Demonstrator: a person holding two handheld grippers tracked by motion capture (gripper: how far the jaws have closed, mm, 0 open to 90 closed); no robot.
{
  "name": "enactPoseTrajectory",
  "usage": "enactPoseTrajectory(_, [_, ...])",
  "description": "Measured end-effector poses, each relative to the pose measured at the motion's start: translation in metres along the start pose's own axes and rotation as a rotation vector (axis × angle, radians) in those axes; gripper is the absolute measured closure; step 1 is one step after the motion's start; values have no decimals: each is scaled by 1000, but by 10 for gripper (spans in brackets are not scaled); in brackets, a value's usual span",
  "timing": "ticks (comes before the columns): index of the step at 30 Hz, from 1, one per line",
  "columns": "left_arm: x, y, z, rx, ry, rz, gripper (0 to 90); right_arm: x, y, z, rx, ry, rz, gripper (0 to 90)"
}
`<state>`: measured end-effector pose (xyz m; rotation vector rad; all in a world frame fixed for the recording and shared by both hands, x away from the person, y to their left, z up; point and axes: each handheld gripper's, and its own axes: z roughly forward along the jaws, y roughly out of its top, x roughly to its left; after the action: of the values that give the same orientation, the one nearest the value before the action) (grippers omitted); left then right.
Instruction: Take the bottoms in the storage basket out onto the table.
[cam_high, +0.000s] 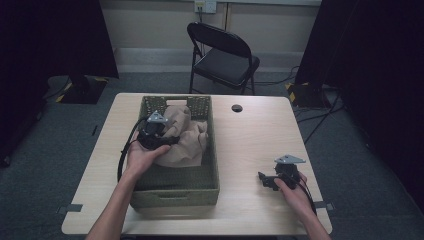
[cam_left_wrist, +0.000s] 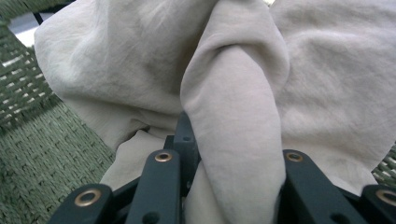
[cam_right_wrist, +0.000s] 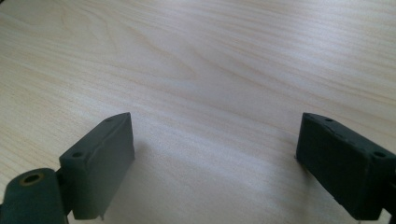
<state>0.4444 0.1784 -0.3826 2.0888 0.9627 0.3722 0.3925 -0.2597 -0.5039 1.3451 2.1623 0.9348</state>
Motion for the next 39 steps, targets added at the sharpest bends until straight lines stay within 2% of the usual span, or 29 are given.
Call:
enactPoseTrajectory(9, [1,3,-13,-55,12,-16,710,0,-1,-1,-1,0,-2,108])
enactPoseTrajectory(11, [1,3,-14,-68,11,-8,711,0,-1,-1,0,-1,0,108])
enactPoseTrajectory(21, [2,7,-30,-135,0,-28,710,0,-2,-3,0,1,0,108])
enactPoseTrajectory(30, [-2,14,-49,-213,7,-24,710,0,-3,-3,0,1,0,108])
enactPoseTrajectory(39, [-10,22,-62,-266,0,-6,710,0,-3,-3,-1,1,0,108])
